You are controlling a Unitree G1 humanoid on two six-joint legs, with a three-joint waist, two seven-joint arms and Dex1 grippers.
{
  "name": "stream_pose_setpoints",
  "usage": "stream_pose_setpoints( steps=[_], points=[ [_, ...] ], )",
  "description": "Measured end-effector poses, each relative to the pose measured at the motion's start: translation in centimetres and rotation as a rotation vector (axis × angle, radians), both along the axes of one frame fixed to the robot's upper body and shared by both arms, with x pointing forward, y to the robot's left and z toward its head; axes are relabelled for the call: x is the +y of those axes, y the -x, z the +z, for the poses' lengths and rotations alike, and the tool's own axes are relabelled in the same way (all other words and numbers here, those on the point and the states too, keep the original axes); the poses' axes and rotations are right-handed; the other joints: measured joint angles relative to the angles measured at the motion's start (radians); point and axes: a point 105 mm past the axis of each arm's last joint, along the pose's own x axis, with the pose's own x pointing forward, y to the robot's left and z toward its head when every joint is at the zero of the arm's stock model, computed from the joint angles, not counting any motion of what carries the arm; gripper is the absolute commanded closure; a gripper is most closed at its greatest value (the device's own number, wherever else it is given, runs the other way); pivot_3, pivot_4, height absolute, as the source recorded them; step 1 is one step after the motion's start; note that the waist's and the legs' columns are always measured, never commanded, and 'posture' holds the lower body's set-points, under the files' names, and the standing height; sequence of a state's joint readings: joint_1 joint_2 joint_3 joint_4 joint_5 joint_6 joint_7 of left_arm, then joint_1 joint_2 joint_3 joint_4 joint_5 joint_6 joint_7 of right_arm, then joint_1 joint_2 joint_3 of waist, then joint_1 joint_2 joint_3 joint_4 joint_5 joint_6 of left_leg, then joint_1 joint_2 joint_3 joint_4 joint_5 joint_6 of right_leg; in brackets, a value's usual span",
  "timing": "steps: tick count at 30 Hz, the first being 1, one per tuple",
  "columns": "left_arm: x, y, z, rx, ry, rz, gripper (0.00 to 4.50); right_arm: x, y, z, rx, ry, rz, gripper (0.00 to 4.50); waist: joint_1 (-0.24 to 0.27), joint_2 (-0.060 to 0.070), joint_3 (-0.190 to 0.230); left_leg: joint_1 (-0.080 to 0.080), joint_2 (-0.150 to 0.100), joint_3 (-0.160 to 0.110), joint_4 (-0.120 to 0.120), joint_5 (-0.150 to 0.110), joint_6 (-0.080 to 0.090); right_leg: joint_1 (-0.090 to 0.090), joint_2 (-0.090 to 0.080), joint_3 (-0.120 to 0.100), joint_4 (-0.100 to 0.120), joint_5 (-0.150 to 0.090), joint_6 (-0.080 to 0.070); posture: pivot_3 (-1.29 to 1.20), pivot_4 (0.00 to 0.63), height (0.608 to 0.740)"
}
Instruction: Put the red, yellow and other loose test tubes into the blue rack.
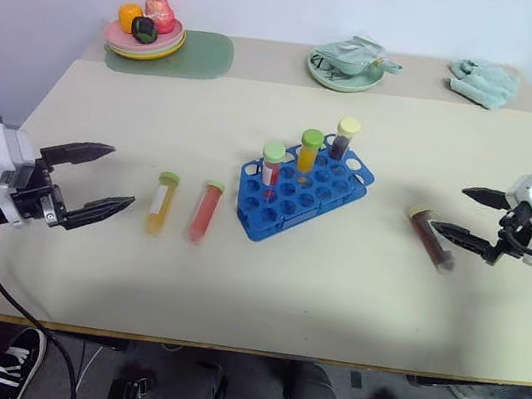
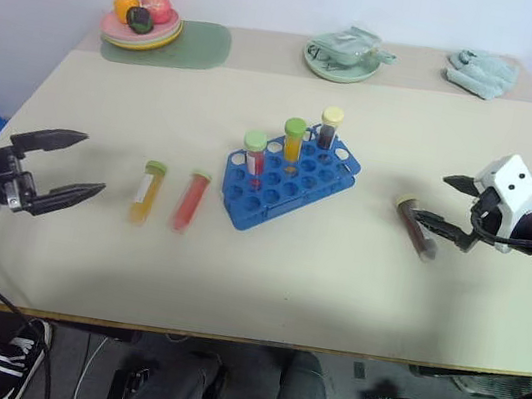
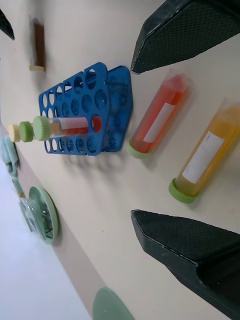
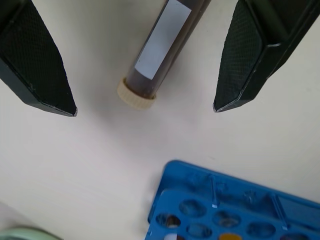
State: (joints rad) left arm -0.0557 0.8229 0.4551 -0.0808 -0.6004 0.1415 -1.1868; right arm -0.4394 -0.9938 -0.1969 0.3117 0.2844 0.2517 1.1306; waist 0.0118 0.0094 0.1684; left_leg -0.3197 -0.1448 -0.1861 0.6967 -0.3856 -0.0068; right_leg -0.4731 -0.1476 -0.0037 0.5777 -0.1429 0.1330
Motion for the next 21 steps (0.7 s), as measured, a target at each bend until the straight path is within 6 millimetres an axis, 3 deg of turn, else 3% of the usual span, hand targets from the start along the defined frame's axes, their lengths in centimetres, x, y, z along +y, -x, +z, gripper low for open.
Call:
stream_pose_setpoints(
  steps=[4,12,21],
  points=[
    [-0.2,-0.1,-0.1,-0.002,0.010,0.005,0.05,0.2,-0.8,1.4,-0.045,0.000,-0.016,0.00,0.001,0.000,0.000,0.000,0.000,0.000,0.000,0.000,0.000,0.000,0.000,0.000,0.000,0.000,0.000,0.00,0.150,0.740],
    [-1.3,-1.0,0.7,-0.032,0.009,-0.040,0.05,-0.7,-1.6,0.6,-0.003,-0.020,-0.132,0.00,0.001,0.000,0.000,0.000,0.000,0.000,0.000,0.000,0.000,0.000,0.000,0.000,0.000,0.000,0.000,0.00,0.150,0.740],
    [-3.9,-2.5,1.5,-0.076,0.039,-0.123,0.05,-1.1,-1.6,1.5,0.244,-0.068,-0.300,0.00,0.001,0.000,0.000,-0.002,0.000,0.001,0.000,0.000,0.000,-0.001,0.000,0.001,0.000,0.000,0.000,0.00,0.150,0.740]
  ],
)
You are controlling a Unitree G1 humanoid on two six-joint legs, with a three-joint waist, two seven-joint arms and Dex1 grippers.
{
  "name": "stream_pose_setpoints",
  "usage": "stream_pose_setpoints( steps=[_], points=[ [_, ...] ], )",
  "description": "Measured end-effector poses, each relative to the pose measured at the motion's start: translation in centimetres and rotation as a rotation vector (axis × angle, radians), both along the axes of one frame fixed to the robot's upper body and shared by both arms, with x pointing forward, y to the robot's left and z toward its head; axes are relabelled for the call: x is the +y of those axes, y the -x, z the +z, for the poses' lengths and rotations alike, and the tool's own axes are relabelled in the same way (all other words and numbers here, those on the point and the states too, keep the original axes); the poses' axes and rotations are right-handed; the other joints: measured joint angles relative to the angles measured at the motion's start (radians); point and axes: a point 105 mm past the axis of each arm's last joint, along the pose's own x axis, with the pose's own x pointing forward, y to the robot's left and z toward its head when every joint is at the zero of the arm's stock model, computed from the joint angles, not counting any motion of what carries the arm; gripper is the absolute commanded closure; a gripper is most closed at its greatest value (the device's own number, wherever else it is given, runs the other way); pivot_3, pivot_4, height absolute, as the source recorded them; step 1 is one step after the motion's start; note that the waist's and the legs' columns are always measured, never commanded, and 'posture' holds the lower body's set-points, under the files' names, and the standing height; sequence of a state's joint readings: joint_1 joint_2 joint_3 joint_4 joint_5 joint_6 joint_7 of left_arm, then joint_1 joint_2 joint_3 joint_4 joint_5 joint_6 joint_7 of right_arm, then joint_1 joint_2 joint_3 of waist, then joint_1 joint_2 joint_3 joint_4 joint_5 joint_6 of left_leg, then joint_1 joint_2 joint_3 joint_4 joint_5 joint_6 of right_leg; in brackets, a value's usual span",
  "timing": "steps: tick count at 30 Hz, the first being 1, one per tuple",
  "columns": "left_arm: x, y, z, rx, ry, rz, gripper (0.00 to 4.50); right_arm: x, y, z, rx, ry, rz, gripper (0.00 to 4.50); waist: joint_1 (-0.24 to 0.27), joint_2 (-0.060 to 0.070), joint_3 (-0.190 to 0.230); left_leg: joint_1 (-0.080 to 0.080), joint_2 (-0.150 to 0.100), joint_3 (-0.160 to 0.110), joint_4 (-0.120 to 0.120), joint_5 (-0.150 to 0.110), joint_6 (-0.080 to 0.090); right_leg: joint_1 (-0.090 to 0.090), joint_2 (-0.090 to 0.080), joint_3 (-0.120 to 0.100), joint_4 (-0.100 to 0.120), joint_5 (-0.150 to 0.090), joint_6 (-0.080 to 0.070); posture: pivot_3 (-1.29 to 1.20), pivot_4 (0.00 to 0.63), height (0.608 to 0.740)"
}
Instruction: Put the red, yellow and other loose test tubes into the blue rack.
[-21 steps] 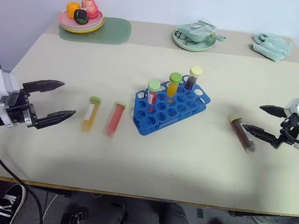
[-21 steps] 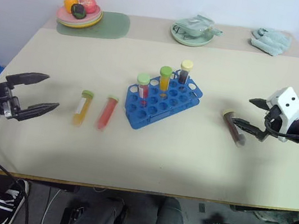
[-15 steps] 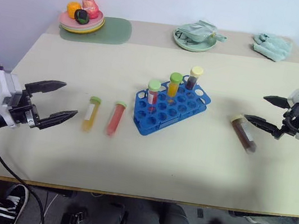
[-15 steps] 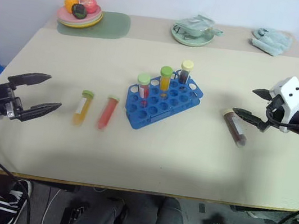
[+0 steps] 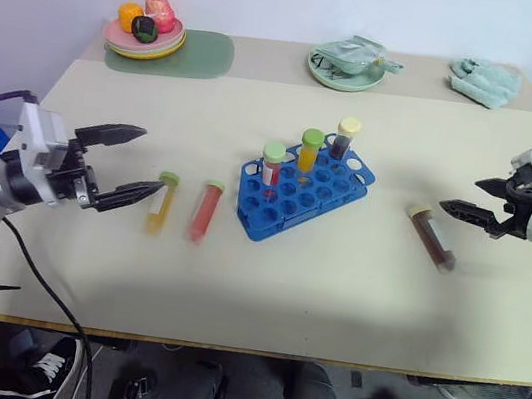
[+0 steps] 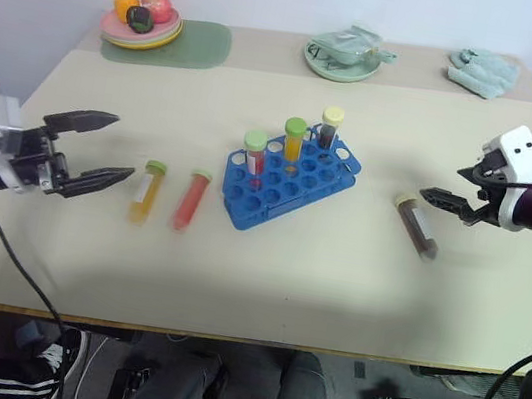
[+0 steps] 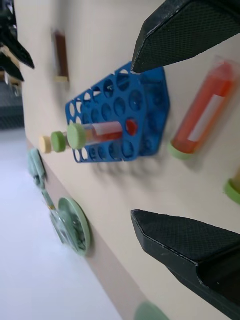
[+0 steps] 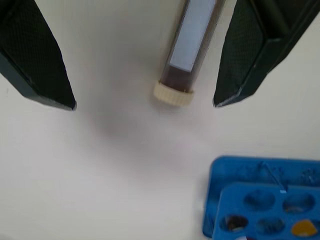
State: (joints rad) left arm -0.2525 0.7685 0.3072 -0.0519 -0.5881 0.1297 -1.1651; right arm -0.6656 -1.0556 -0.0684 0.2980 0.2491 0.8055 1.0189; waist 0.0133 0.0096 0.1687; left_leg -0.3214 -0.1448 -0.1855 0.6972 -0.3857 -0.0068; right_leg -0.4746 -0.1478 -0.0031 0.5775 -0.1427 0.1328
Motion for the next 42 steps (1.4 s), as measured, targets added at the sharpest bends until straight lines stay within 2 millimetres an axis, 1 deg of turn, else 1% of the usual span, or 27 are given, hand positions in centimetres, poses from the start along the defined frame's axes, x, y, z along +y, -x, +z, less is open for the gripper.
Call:
stream_pose_setpoints(
  steps=[3,6,10,12,15,19,23,26,28,36,39,41,42],
  points=[
    [-0.7,-0.4,-0.2,0.008,0.000,-0.027,0.05,0.4,0.2,-0.1,0.103,0.004,-0.089,0.00,0.001,0.000,0.000,0.000,0.000,0.000,0.000,0.000,0.000,-0.001,0.000,0.000,0.000,0.000,0.000,0.00,0.150,0.740],
    [-1.3,-0.6,-0.4,0.013,0.002,-0.047,0.05,1.4,0.5,-0.2,0.204,-0.059,-0.156,0.00,-0.002,0.000,0.000,-0.001,0.000,0.000,0.000,0.000,0.000,-0.001,0.000,0.000,0.000,0.000,0.000,0.00,0.150,0.740],
    [-2.3,-0.7,-0.5,0.013,0.018,-0.070,0.05,3.0,0.5,0.9,0.293,-0.140,-0.239,0.00,0.000,0.000,0.000,-0.001,0.000,0.000,0.000,0.000,0.000,-0.002,0.000,0.000,0.000,0.000,0.000,0.00,0.150,0.740],
    [-2.7,-0.5,-0.7,0.015,0.019,-0.080,0.05,3.4,0.4,0.9,0.325,-0.148,-0.275,0.00,0.001,0.000,0.000,-0.001,0.000,0.000,0.000,0.000,0.000,-0.001,0.000,0.000,0.000,0.000,0.000,0.00,0.150,0.740],
    [-2.8,-0.1,-1.2,0.030,0.015,-0.082,0.05,3.2,0.5,-0.5,0.381,-0.103,-0.320,0.00,0.002,-0.001,0.000,-0.002,0.000,0.001,0.000,-0.001,0.001,-0.001,-0.001,0.000,-0.001,0.000,0.000,0.00,0.150,0.740],
    [-3.3,0.7,-1.7,0.051,0.006,-0.092,0.05,3.6,0.3,-2.3,0.424,-0.043,-0.316,0.00,0.000,-0.001,0.000,-0.002,0.000,0.001,0.000,-0.001,0.001,-0.002,-0.001,0.000,-0.001,0.001,0.001,0.00,0.150,0.740],
    [-3.7,1.5,-1.8,0.066,0.009,-0.098,0.05,3.6,0.0,-3.1,0.419,0.000,-0.298,0.00,0.000,-0.001,0.000,-0.001,0.000,0.001,0.000,-0.001,0.001,-0.002,0.000,0.000,-0.001,0.001,0.001,0.00,0.150,0.740],
    [-3.8,1.8,-1.9,0.073,-0.002,-0.091,0.05,3.1,-0.2,-4.6,0.419,0.068,-0.280,0.00,0.000,-0.001,0.000,-0.001,0.000,0.002,0.000,-0.001,0.001,-0.001,-0.001,0.000,-0.001,0.001,0.001,0.00,0.150,0.740],
    [-3.7,2.0,-1.8,0.073,-0.004,-0.082,0.05,2.7,-0.2,-5.4,0.433,0.078,-0.288,0.00,0.000,0.000,0.000,-0.001,0.000,0.002,0.000,-0.001,0.001,-0.001,-0.001,0.000,-0.001,0.001,0.001,0.00,0.150,0.740],
    [-3.7,2.4,-1.7,0.072,0.003,-0.062,0.05,2.3,-0.5,-6.2,0.440,0.113,-0.272,0.00,0.000,0.000,0.000,-0.001,0.000,0.002,0.000,-0.001,0.001,-0.001,0.000,0.000,-0.001,0.001,0.001,0.00,0.150,0.740],
    [-3.6,2.5,-1.7,0.073,0.006,-0.055,0.00,2.3,-0.5,-6.3,0.444,0.116,-0.266,0.87,0.000,-0.001,0.000,-0.001,0.000,0.002,0.000,-0.001,0.001,-0.001,0.000,0.000,-0.001,0.001,0.001,0.00,0.150,0.740],
    [-3.7,2.6,-1.6,0.070,0.006,-0.057,0.00,2.3,-0.7,-6.3,0.446,0.111,-0.267,1.77,0.000,-0.001,0.000,-0.001,0.000,0.002,0.000,-0.001,0.001,-0.001,0.000,0.000,-0.001,0.001,0.001,0.00,0.150,0.740],
    [-3.7,2.6,-1.6,0.070,0.007,-0.057,0.00,2.3,-0.7,-6.3,0.445,0.110,-0.269,2.31,0.000,-0.001,0.000,-0.001,0.000,0.002,0.000,-0.001,0.001,-0.001,0.000,0.000,-0.001,0.001,0.001,0.00,0.150,0.740]
  ],
)
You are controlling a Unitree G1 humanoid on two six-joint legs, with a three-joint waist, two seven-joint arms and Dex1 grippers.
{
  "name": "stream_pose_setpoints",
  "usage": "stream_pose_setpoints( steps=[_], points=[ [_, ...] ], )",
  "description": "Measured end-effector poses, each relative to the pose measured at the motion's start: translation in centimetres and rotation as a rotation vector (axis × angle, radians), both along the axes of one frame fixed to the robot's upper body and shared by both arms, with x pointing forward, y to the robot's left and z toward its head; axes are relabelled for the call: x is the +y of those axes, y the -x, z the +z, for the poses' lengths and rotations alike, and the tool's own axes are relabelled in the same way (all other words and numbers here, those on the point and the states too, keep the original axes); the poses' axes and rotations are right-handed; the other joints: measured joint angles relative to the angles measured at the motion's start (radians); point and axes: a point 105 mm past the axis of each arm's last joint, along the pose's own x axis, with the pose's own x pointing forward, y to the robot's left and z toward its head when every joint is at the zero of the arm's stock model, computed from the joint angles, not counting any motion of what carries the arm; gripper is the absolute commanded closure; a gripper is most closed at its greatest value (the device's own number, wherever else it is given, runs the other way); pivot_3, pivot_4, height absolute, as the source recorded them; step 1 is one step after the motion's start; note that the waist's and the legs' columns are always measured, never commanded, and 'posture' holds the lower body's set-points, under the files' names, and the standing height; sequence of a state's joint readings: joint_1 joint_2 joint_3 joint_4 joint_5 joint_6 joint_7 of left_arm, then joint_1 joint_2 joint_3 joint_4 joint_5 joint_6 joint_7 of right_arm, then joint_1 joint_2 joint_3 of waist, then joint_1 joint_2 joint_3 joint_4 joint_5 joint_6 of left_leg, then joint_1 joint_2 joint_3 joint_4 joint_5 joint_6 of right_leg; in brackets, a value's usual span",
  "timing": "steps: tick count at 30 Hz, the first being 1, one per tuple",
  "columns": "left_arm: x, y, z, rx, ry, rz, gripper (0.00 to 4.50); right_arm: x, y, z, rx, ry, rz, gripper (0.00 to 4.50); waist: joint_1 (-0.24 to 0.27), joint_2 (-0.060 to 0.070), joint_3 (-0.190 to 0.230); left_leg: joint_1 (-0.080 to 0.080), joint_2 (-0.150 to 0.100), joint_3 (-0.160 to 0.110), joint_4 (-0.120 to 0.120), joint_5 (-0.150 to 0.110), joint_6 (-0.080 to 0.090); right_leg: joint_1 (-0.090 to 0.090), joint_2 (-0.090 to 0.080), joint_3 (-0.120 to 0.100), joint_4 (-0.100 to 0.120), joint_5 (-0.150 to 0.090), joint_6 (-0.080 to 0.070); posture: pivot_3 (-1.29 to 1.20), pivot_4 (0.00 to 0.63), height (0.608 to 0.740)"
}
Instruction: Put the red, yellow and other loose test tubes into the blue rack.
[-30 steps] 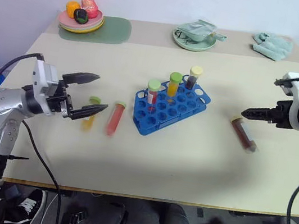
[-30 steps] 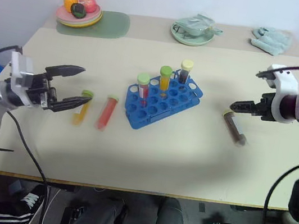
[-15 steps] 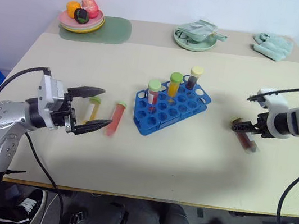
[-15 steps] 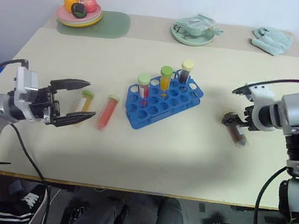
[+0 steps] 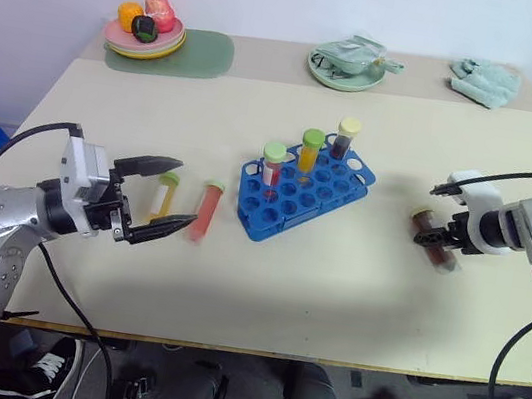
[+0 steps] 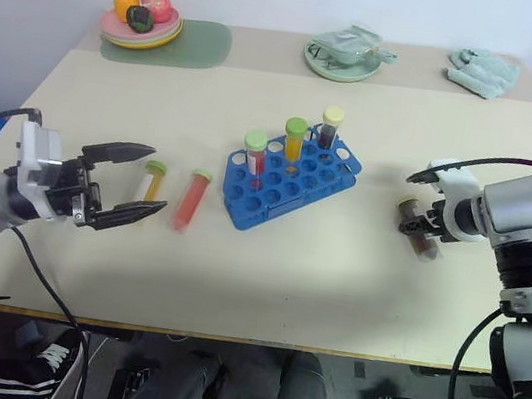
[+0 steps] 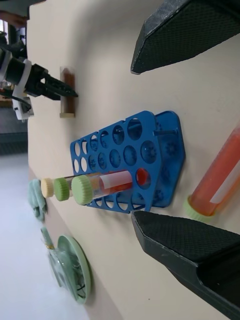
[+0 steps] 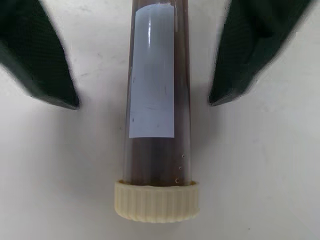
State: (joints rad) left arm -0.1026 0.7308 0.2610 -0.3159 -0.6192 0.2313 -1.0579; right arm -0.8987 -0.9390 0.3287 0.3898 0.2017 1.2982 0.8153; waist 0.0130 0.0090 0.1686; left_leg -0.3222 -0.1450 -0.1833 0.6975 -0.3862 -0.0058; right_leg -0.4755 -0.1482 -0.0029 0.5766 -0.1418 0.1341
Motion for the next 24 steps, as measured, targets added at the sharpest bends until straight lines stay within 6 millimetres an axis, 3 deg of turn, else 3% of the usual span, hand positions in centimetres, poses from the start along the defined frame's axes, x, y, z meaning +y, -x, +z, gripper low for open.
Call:
stream_pose_setpoints(
  steps=[3,4,8,12,17,20,24],
  points=[
    [0.1,0.0,-0.1,0.004,0.002,0.007,0.00,0.3,-0.2,0.0,-0.002,-0.008,0.007,3.68,-0.001,0.000,0.000,0.000,0.000,0.000,0.000,0.000,0.000,0.000,0.000,0.000,0.000,0.000,0.000,0.00,0.150,0.740],
    [0.1,0.0,-0.1,0.004,0.002,0.009,0.00,0.3,-0.2,0.0,-0.002,-0.007,0.007,3.75,0.000,0.000,0.000,0.000,0.000,0.000,0.000,0.000,0.000,0.000,0.000,0.000,0.000,0.000,0.000,0.00,0.150,0.740],
    [0.1,0.0,-0.1,0.002,-0.001,0.012,0.00,0.7,-0.5,0.2,-0.037,0.001,0.052,3.75,-0.001,0.000,0.000,0.000,0.000,0.000,0.000,0.000,0.000,0.000,0.000,0.000,0.000,0.000,0.000,0.00,0.150,0.740],
    [0.5,-0.3,0.2,-0.002,-0.005,0.016,0.00,2.5,-0.6,1.2,-0.175,-0.043,0.211,3.75,0.000,0.000,0.000,0.000,0.000,0.000,0.000,0.000,0.000,0.000,0.000,0.000,0.000,0.000,0.000,0.00,0.150,0.740],
    [1.1,-1.0,0.9,-0.022,-0.016,0.021,0.00,4.5,-0.2,5.0,-0.513,-0.296,0.313,3.75,0.003,0.000,0.000,0.000,0.000,-0.001,0.000,0.000,0.000,0.000,0.001,0.000,0.000,0.000,0.000,0.00,0.150,0.740],
    [1.6,-1.6,1.6,-0.040,-0.024,0.021,0.00,7.3,0.3,8.2,-0.802,-0.438,0.383,3.75,-0.003,0.000,0.000,0.002,0.002,-0.001,-0.001,0.000,0.000,0.000,0.002,0.001,0.000,0.001,0.000,0.00,0.150,0.740],
    [2.2,-2.2,2.2,-0.050,-0.030,0.022,0.00,11.0,0.1,9.6,-1.021,-0.604,0.366,3.75,-0.007,0.000,0.000,0.002,0.005,-0.001,0.000,-0.001,-0.002,0.000,0.006,0.002,0.000,0.002,-0.002,0.00,0.150,0.740]
  ],
)
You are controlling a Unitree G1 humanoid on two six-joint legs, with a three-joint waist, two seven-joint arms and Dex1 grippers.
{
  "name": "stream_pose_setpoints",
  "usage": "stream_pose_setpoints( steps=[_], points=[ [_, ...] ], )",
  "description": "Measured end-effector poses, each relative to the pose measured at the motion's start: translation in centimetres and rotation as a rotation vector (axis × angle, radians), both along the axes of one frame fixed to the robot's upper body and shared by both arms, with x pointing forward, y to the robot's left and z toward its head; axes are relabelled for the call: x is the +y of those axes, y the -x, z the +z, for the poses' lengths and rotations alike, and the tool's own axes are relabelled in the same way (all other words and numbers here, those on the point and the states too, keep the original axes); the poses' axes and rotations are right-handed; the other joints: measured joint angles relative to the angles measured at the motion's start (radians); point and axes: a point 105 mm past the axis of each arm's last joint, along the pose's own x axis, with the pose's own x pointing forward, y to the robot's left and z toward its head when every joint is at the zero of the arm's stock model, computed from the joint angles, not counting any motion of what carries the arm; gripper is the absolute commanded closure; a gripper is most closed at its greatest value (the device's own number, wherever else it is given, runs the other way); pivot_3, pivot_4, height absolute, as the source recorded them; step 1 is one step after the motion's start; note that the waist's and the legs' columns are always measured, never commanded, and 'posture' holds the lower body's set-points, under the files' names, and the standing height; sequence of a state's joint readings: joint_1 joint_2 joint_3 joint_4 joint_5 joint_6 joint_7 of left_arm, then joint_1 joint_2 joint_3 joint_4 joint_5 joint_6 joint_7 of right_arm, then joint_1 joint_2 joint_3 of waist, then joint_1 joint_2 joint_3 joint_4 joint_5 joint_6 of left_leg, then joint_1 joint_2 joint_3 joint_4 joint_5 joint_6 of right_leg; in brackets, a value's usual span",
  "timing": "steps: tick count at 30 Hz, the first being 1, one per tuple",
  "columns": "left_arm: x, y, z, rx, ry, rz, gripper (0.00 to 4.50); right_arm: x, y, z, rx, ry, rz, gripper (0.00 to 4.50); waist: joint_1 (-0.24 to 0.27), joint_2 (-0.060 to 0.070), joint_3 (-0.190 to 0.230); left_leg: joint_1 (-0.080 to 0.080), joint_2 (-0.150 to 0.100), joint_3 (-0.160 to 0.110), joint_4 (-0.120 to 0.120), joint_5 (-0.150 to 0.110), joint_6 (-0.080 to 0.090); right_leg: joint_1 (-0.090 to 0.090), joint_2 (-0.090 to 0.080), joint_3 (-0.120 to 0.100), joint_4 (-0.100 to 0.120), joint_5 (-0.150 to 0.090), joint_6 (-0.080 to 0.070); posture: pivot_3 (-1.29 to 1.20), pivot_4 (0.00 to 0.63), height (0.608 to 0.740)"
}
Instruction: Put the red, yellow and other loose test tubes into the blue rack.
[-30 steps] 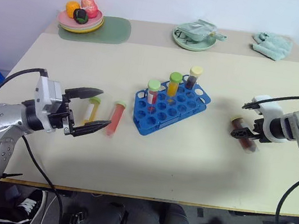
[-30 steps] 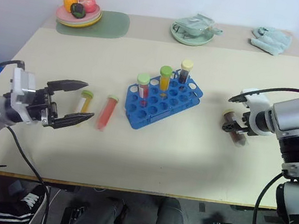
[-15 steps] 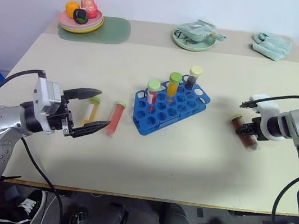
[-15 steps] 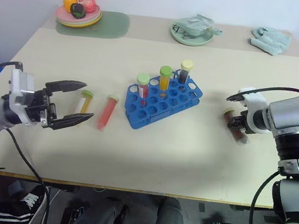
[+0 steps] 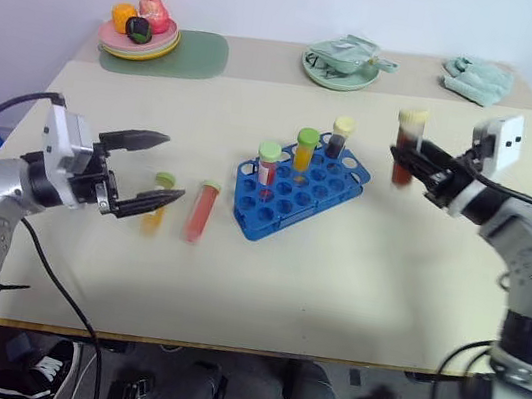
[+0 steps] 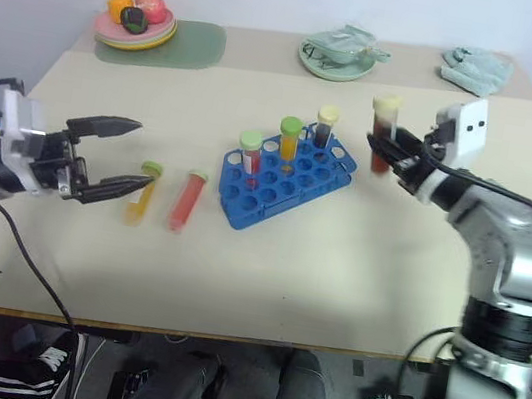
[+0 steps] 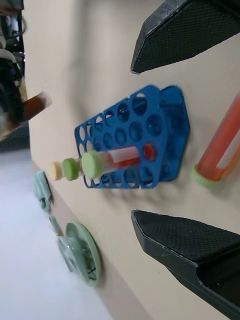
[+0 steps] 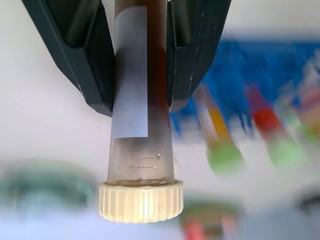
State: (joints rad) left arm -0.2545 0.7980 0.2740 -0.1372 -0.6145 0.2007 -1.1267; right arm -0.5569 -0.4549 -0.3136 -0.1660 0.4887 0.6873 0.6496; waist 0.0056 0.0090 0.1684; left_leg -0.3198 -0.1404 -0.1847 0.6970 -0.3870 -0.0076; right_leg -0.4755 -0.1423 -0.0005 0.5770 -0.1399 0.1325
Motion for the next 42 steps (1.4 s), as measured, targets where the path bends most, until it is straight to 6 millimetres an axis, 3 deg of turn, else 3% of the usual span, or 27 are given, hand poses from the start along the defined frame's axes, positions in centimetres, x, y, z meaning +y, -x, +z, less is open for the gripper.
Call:
stream_pose_setpoints(
  steps=[3,7,20,33,42],
  points=[
    [0.2,-0.2,0.0,0.004,0.003,0.006,0.00,2.3,-0.2,-0.8,-0.050,-0.123,0.023,3.75,-0.001,0.000,0.000,0.000,0.002,-0.001,0.000,-0.001,-0.001,0.000,0.003,0.000,0.000,0.001,-0.002,0.00,0.150,0.740],
    [0.3,-0.3,0.0,0.005,-0.003,0.007,0.00,4.2,-1.6,-3.3,-0.089,-0.133,-0.010,3.75,-0.002,0.000,0.000,0.000,0.002,0.001,0.000,-0.001,-0.001,-0.001,0.004,0.000,0.000,0.002,-0.002,0.00,0.150,0.740],
    [0.6,-0.2,0.8,-0.010,-0.028,0.009,0.00,3.5,-3.6,-6.8,-0.154,-0.115,-0.118,3.75,-0.038,0.001,0.000,0.000,0.010,0.002,-0.001,-0.003,-0.005,-0.003,0.011,0.000,0.000,0.003,-0.005,0.00,0.150,0.740],
    [1.0,-0.2,0.9,0.001,-0.041,0.021,0.00,3.9,-4.3,-7.2,-0.181,-0.112,-0.112,3.75,-0.049,0.001,0.001,0.000,0.011,0.002,-0.001,-0.003,-0.005,-0.003,0.011,0.000,0.000,0.003,-0.005,0.00,0.150,0.740],
    [0.8,0.0,0.8,0.009,-0.044,0.020,0.00,5.4,-4.7,-7.1,-0.199,-0.091,-0.081,3.75,-0.049,0.001,0.001,0.000,0.011,0.003,-0.001,-0.003,-0.005,-0.003,0.011,0.000,0.000,0.003,-0.005,0.00,0.150,0.740]
  ],
)
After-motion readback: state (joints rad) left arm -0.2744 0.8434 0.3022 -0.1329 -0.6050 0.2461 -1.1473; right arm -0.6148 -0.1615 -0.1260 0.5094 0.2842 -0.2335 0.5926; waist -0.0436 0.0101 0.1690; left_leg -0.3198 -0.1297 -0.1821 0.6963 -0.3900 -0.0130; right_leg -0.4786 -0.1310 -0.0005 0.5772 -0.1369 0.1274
